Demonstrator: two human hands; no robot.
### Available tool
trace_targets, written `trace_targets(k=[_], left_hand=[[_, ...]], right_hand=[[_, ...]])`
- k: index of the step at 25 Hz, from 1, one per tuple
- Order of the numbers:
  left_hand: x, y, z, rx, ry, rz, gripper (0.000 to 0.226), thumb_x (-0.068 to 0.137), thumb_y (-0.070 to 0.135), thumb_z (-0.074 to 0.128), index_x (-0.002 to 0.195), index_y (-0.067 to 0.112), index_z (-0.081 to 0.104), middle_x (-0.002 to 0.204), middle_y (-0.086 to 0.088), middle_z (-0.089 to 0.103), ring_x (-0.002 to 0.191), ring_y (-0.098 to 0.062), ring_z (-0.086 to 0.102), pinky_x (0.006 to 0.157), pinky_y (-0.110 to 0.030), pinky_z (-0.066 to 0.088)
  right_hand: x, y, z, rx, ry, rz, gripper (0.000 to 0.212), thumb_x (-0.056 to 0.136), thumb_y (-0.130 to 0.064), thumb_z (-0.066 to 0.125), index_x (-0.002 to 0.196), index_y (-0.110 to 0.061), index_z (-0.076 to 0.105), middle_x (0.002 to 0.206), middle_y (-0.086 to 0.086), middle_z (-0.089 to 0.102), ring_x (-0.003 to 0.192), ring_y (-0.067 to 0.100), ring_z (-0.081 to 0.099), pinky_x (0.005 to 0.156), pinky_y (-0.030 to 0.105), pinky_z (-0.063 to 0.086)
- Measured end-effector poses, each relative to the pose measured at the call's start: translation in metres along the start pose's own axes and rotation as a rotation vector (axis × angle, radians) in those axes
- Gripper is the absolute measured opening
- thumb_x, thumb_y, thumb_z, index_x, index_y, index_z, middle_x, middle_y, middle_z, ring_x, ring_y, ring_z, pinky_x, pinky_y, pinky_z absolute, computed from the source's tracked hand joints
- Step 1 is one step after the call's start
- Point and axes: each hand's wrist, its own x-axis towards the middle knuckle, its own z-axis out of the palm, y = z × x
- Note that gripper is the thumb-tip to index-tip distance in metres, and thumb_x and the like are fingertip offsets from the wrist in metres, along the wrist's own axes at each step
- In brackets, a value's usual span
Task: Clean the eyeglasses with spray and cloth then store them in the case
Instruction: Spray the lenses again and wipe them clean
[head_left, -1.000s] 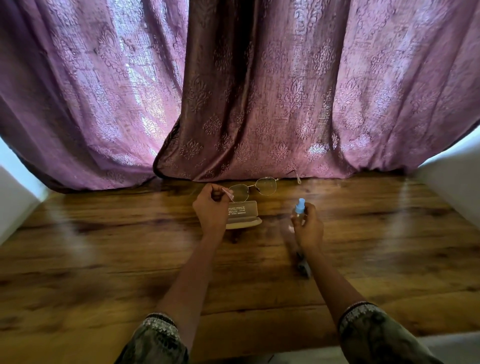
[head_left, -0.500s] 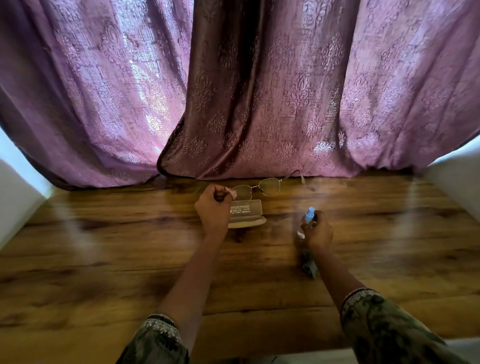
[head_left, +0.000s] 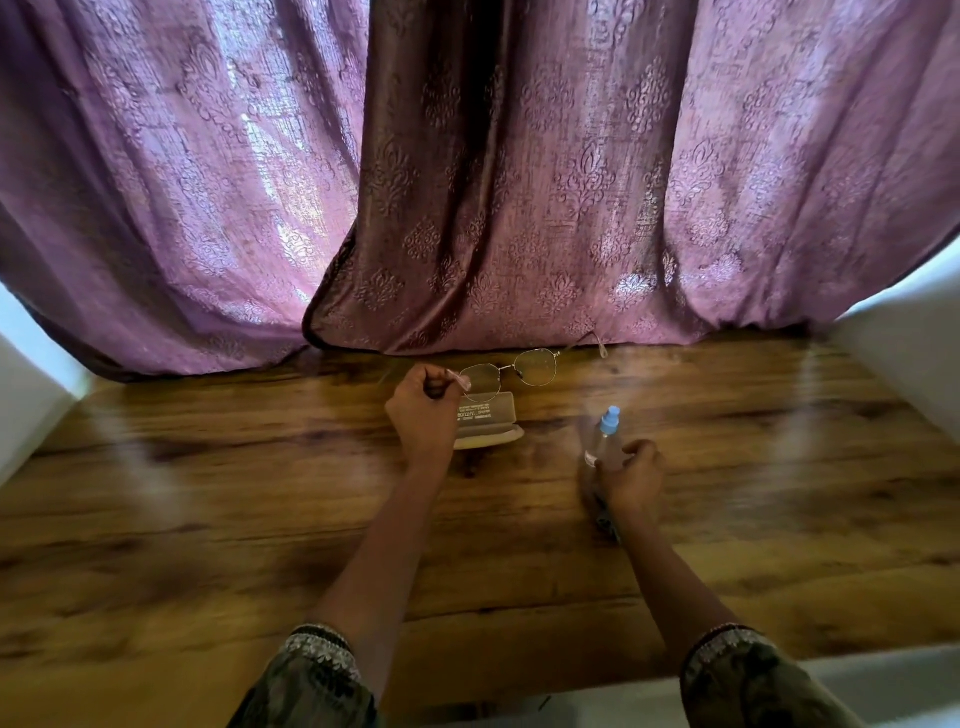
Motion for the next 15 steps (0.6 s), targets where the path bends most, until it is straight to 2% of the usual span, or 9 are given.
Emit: trace_targets(k=[3,6,11,15], left_hand=[[-0.003,-0.002,0.001,-0.031,-0.009,0.014,0.014,0.073,0.0,0.072,0.074,0.011,0.063,0.068,0.008,0.062,0.058,0.008,0.058,0.058,-0.001,0.043],[-0.006,-0.004,0.001,-0.049,-0.015,0.033,0.02,0.073,-0.001,0.071,0.07,0.015,0.06,0.068,0.008,0.062,0.059,0.014,0.057,0.059,-0.001,0.044],[-0.01,-0.009,0.001,-0.044,-0.04,0.009,0.028,0.072,0.0,0.072,0.065,0.021,0.056,0.07,0.007,0.064,0.063,0.004,0.06,0.062,-0.005,0.048],[-0.013,-0.01,0.001,-0.047,-0.049,0.006,0.023,0.072,0.0,0.072,0.067,0.018,0.059,0.071,0.005,0.064,0.067,-0.002,0.06,0.061,-0.004,0.047]], right_hand=[[-0.015,0.003,0.0,-0.094,0.069,0.007,0.026,0.085,-0.028,0.057,0.101,-0.007,0.053,0.112,0.018,0.056,0.1,0.037,0.054,0.084,0.045,0.043],[-0.025,0.012,-0.003,-0.247,-0.007,-0.028,0.032,0.082,-0.029,0.061,0.107,-0.011,0.052,0.117,0.015,0.053,0.107,0.035,0.053,0.087,0.044,0.04],[-0.033,0.023,-0.006,-0.463,-0.148,-0.136,0.039,0.085,-0.037,0.058,0.116,-0.013,0.053,0.123,0.009,0.053,0.11,0.03,0.052,0.091,0.04,0.04],[-0.037,0.02,-0.012,-0.434,-0.185,-0.1,0.023,0.09,-0.021,0.054,0.108,-0.009,0.06,0.112,0.015,0.063,0.098,0.033,0.061,0.079,0.038,0.048]])
